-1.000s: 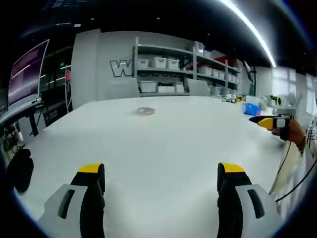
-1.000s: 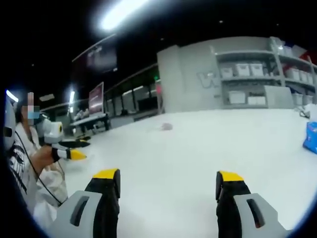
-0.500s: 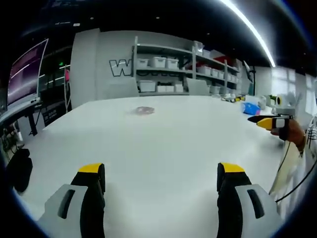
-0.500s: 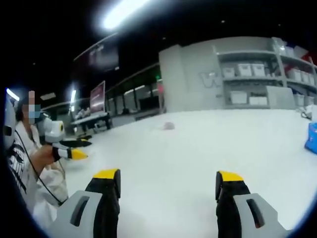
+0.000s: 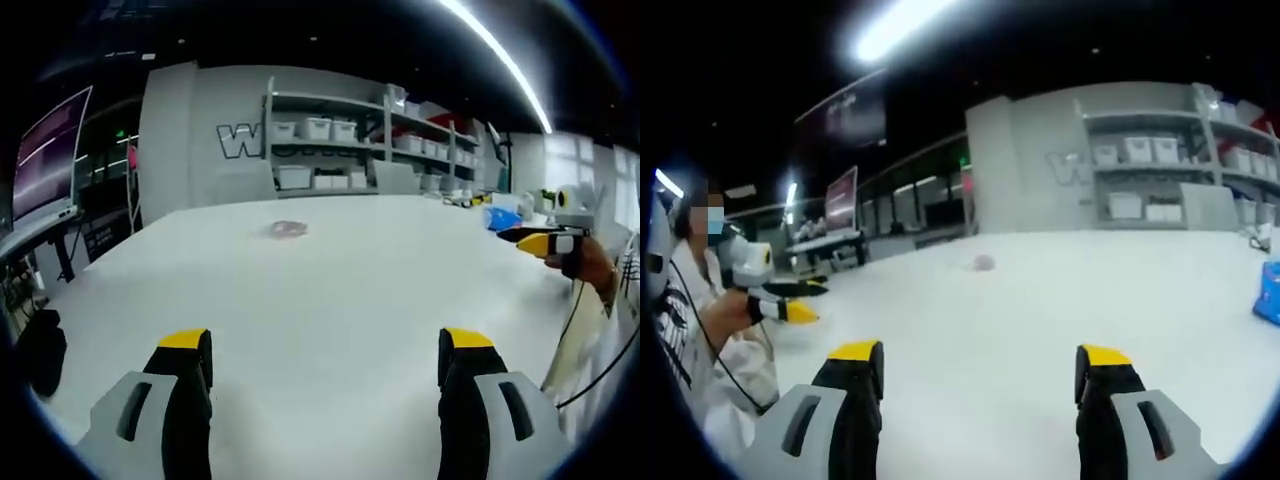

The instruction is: Open the resealable bag by pulling the two sides of the seal apart until the entire bag opening is separated and visibly accessible.

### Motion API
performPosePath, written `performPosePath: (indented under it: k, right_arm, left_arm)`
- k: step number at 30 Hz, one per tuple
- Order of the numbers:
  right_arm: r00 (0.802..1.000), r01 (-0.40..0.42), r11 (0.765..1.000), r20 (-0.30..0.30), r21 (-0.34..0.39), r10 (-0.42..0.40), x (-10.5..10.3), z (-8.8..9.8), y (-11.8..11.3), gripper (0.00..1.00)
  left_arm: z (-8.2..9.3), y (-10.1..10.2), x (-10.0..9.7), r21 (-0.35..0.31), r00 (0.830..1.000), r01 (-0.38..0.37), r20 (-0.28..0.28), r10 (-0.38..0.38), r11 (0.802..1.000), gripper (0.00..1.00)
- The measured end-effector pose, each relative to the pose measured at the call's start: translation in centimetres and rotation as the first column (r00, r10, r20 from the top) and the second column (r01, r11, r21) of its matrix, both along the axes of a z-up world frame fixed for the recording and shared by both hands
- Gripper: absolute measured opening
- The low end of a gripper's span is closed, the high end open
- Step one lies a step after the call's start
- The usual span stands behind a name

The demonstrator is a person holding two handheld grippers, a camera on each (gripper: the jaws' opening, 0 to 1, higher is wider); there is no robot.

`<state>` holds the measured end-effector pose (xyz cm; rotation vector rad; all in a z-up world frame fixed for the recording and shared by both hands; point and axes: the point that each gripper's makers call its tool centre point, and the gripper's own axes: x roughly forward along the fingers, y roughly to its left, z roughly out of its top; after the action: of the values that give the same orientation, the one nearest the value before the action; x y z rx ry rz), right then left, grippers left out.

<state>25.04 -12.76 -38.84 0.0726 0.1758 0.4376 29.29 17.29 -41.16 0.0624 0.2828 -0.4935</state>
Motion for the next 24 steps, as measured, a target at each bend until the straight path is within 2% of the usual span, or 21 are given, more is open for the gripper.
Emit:
performPosePath:
  k: [15, 19, 24]
  right_arm:
    - [0.998, -0.049, 0.998, 0.027, -0.037, 0.05, 0.7, 0.4, 1.6, 0.79]
    - [0.998, -0.041, 0.996, 0.037, -0.079, 0.044, 0.8, 0.4, 1.4, 0.79]
    - [0.998, -0.044, 0.995, 0.032, -0.085, 0.047, 1.0, 0.3, 1.3, 0.79]
  left_arm:
    - [2.4, 0.2, -1.0, 0.007, 0.998, 0.003, 0.058, -0.003, 1.0, 0.92]
    - [2.1, 0.1, -0.7, 0.012, 0.999, 0.005, 0.054, -0.006, 1.0, 0.92]
    - [1.8, -0.1, -0.8, 0.012, 0.999, 0.011, 0.047, -0.012, 1.0, 0.92]
